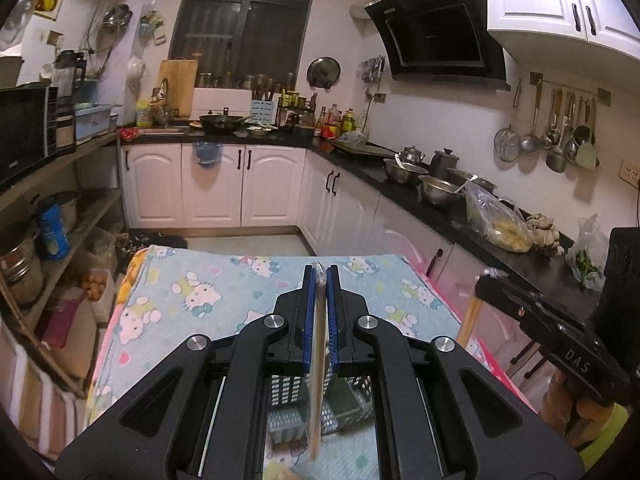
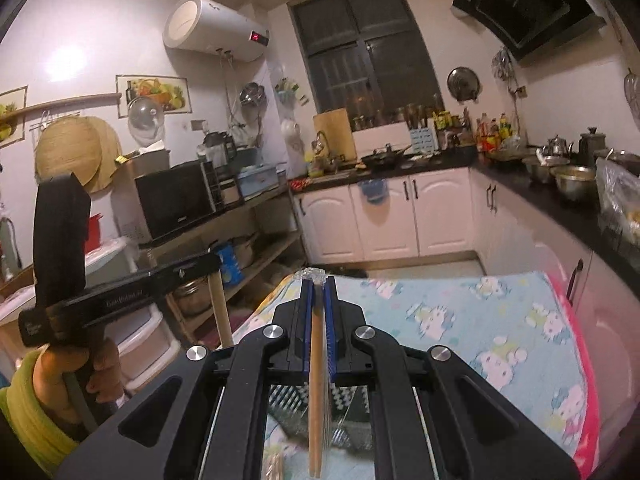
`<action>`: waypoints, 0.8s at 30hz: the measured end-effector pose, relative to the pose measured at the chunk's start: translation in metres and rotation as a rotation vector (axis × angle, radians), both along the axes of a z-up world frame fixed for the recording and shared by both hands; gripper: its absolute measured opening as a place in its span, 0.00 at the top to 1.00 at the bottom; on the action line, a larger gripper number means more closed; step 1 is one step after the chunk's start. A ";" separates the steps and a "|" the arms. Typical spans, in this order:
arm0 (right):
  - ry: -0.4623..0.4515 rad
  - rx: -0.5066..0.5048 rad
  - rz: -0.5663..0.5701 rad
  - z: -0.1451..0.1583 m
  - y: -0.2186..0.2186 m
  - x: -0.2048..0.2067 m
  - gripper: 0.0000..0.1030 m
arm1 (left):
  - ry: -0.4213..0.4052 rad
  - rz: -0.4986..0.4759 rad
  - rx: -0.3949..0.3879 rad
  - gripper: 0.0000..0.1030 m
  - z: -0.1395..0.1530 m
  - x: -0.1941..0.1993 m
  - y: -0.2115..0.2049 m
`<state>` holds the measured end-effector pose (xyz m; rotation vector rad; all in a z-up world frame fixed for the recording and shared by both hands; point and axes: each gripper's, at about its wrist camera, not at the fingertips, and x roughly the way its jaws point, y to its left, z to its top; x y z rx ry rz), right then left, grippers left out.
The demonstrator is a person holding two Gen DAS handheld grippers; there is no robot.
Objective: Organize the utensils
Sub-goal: 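Lift the held chopsticks with both tools and carry them above the green caddy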
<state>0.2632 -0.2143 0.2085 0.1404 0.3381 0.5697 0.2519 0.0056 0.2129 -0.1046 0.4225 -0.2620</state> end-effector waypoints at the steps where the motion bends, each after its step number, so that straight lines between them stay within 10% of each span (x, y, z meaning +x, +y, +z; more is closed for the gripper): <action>1: -0.012 -0.001 -0.008 0.002 0.000 0.004 0.94 | 0.000 -0.002 -0.004 0.99 0.000 0.005 -0.001; 24: -0.125 -0.058 -0.134 -0.048 0.015 0.061 0.94 | -0.023 0.098 -0.001 0.99 -0.053 0.056 0.006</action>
